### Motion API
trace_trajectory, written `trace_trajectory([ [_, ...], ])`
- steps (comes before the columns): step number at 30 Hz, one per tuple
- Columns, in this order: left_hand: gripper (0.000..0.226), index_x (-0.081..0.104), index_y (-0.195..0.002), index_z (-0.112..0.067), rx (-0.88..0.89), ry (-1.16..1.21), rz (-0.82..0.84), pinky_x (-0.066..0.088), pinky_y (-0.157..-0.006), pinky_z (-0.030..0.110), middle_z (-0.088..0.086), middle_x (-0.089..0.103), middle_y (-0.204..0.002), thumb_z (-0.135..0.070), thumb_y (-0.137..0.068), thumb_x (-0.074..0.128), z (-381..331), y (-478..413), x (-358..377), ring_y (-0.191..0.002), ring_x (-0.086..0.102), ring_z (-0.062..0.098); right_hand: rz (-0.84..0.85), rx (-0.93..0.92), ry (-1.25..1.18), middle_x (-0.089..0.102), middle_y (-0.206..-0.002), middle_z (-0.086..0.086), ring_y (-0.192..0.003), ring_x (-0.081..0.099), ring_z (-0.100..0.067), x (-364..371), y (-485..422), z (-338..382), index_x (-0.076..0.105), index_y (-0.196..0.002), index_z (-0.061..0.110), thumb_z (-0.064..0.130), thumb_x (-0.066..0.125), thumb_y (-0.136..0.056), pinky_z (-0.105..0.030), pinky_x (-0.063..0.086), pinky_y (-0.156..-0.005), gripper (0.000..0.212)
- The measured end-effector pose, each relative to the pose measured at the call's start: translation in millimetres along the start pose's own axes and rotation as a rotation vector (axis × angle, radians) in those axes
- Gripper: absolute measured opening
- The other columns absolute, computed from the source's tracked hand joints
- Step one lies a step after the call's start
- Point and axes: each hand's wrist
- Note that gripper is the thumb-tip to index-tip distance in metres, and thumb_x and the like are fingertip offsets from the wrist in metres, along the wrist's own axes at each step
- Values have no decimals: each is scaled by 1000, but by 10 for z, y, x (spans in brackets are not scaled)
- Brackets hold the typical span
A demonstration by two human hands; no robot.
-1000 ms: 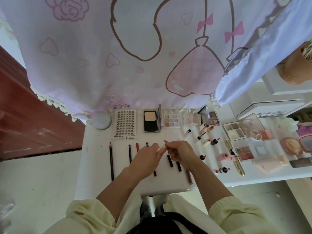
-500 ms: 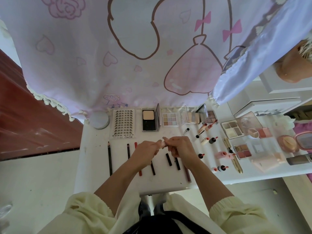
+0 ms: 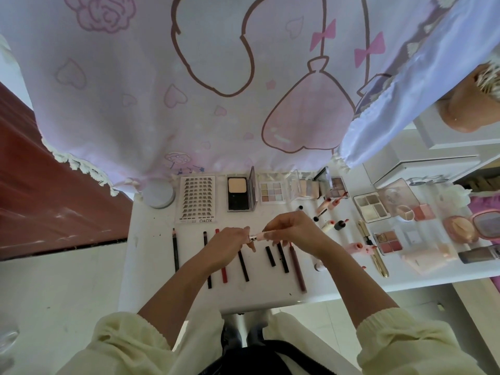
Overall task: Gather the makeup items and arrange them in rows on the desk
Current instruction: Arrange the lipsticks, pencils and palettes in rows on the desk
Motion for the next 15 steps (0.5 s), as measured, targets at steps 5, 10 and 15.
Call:
trace_trajectory([
  [5,39,61,-78,-31,90,-154,42,34,-63,27,-2,45,-74,-38,-104,32,-32,38,-70,-64,38,11,116,-40,509,72,-78,-3,-69,63,-12,8,-1,127,77,-94,16,31,77,-79,-23,47,-62,21],
  [10,28,56,-102,-18,228,-423,20,41,-72,29,-1,50,-92,-32,-104,32,75,-7,-29,-75,45,12,-78,-80,882,48,-95,7,-83,46,-8,-25,33,140,74,-103,19,37,73,-83,-22,39,-66,27],
  [15,19,43,-109,-19,129,-56,-97,48,-75,20,-7,68,-89,-34,-104,33,224,-69,83,-85,63,11,-340,-7,444,47,-61,14,-59,45,-1,-31,78,29,74,-87,12,35,66,-88,-13,28,-54,24],
])
Point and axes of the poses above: each hand's wrist, its own y-axis away from the middle knuckle, its own x-axis out of the palm, z = x × y
